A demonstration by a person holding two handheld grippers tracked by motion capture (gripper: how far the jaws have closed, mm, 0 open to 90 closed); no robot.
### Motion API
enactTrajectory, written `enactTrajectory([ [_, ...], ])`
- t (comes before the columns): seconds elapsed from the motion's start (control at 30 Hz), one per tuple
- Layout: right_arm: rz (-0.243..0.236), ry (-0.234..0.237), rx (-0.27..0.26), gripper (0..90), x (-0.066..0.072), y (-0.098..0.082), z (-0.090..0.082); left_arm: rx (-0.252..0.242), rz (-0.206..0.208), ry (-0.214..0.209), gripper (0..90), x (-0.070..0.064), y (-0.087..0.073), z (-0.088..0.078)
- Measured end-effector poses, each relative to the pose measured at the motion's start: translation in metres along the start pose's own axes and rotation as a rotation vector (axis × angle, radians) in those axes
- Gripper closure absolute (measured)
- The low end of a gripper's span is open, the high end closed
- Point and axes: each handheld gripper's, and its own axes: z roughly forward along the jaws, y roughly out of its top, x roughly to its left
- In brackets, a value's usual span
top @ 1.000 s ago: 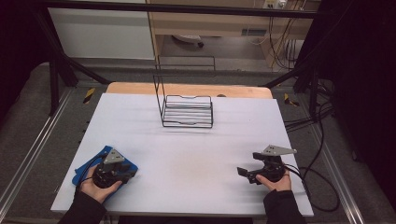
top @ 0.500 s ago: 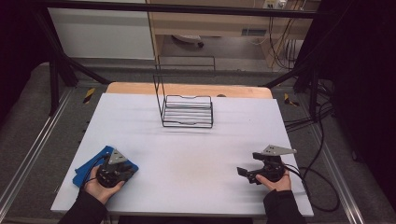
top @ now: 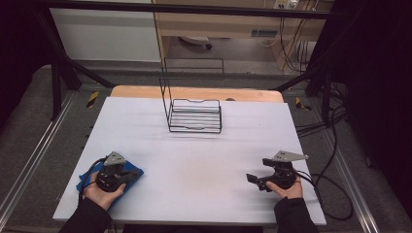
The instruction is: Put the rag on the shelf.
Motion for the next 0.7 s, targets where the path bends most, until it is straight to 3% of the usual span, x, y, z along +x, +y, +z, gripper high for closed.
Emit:
enactTrajectory([
  [0.17,-0.002,-0.006,0.005,1.7,0.000,0.000,0.002,-0.057,-0.036,-0.055,86.4,-0.012,0.009,0.000],
  [0.37,-0.005,-0.008,0.005,1.9,0.000,0.000,0.003,-0.064,-0.016,-0.060,86.3,-0.035,0.022,0.014],
  [0.4,-0.004,-0.009,0.006,1.9,0.000,0.000,0.003,-0.057,0.003,-0.055,86.3,-0.044,0.026,0.021],
  [0.43,-0.004,-0.009,0.006,1.9,0.000,0.000,0.003,-0.057,0.003,-0.055,86.3,-0.044,0.026,0.021],
  [0.47,-0.004,-0.012,0.004,2.1,0.000,0.000,0.003,-0.053,0.011,-0.061,86.3,-0.053,0.029,0.029],
  [0.7,-0.009,-0.021,0.001,2.3,0.002,0.001,0.004,-0.046,0.033,-0.099,86.0,-0.074,0.042,0.056],
])
